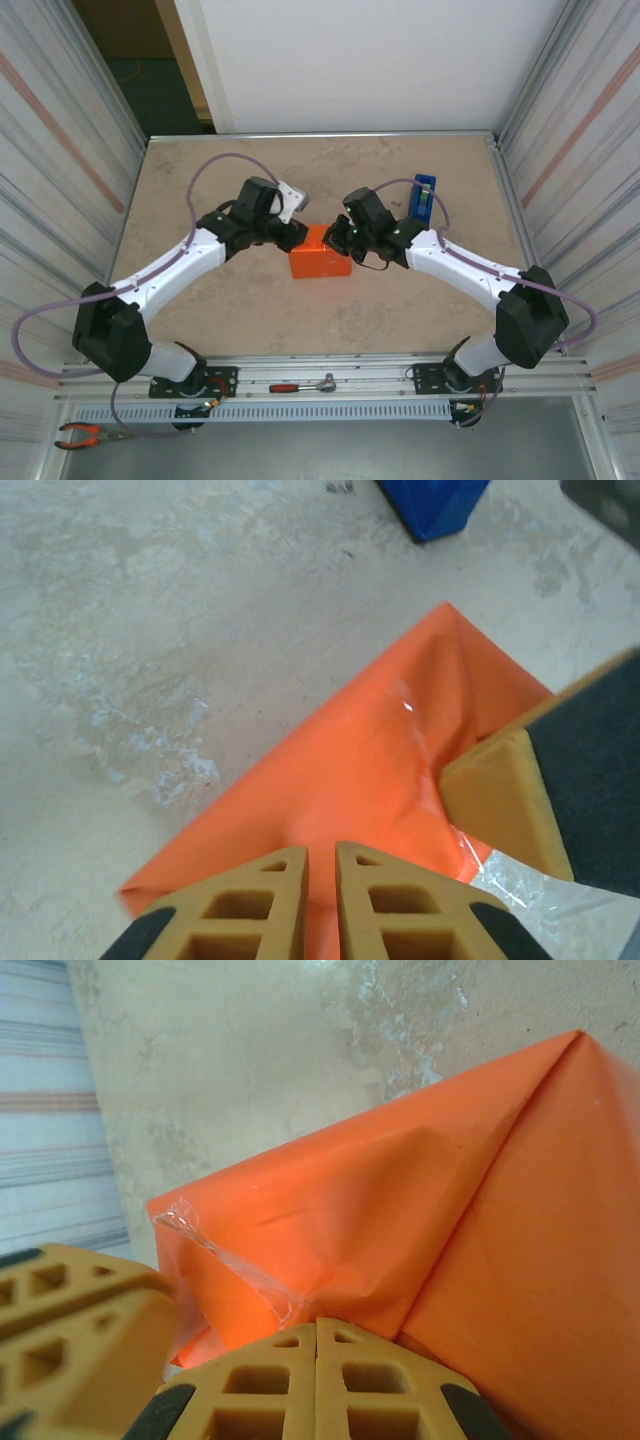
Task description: Wrap the gift box in paper
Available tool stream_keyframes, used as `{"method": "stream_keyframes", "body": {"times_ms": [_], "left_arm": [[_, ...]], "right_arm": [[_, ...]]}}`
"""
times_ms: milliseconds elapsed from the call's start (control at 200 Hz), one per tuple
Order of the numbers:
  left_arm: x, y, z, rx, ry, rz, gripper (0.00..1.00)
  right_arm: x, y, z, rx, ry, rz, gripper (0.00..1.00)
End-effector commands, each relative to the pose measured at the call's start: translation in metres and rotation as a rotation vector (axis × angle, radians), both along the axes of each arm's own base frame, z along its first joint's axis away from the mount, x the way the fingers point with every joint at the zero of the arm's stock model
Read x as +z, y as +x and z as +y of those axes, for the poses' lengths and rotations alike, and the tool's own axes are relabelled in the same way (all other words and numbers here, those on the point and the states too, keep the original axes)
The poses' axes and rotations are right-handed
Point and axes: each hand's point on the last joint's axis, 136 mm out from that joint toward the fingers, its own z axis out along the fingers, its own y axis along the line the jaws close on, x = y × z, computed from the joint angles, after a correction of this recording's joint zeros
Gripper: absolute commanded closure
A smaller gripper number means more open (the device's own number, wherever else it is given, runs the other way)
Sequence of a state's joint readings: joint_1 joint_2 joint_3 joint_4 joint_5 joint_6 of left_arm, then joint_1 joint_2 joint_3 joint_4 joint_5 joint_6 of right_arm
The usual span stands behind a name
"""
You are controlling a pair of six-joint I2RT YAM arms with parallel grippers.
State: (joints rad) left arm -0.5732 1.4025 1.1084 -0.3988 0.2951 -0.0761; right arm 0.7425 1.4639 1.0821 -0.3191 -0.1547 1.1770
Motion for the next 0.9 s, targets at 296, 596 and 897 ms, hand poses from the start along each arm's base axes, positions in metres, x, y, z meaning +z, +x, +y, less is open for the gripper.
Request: {"method": "stream_keyframes", "body": {"times_ms": [296,596,897], "left_arm": [[0.061,-0.002,-0.036,-0.096,-0.229,0.033,0.85],[0.032,0.004,-0.045,-0.080,-0.238,0.091,0.85],[-0.003,0.007,-0.046,-0.056,-0.199,0.157,0.86]], "right_arm": [[-0.047,-0.023,-0.032,-0.047,-0.159,0.122,1.00],[-0.051,-0.025,-0.034,-0.050,-0.161,0.127,1.00],[-0.052,-0.025,-0.034,-0.053,-0.155,0.130,1.00]]}}
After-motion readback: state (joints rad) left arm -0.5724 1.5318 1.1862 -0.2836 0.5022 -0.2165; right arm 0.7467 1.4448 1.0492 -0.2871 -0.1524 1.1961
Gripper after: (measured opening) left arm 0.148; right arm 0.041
